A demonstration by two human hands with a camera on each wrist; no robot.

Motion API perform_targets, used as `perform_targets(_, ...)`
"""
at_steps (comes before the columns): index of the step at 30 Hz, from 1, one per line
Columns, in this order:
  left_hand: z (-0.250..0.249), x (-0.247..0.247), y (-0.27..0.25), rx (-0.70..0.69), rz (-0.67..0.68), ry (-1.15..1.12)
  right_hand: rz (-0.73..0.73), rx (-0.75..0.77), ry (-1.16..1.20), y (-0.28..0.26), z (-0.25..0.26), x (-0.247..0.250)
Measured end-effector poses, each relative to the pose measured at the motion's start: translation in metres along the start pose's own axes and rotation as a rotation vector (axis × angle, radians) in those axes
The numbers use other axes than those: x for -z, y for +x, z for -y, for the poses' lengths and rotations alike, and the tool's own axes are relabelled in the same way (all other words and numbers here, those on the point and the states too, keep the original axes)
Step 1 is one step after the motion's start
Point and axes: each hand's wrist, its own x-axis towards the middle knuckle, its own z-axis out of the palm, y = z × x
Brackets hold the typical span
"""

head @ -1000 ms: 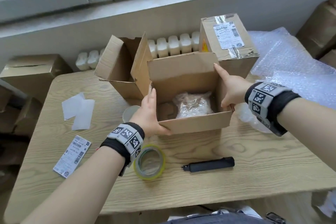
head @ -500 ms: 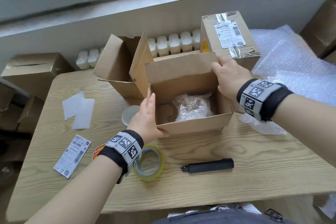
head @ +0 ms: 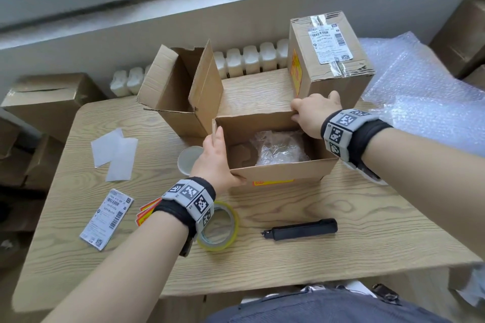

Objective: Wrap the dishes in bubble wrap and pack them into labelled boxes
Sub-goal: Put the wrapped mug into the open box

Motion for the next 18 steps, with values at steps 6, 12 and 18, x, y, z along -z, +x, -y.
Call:
perform_targets(6, -0.002, 0.001, 0.001, 0.019, 0.010, 0.003, 0.083, -0.014, 0.152, 0.016, -0.003, 0.009)
perform_targets(12, -0.004, 0.004, -0.003, 0.064, 0.028, 0.124, -0.083, -0.030, 0.325, 0.009, -0.021, 0.018)
perform_targets(18, -0.007, 0.014, -0.018, 0.052, 0.068, 0.354, -0.183, -0.041, 0.414, -0.015, -0.031, 0.018)
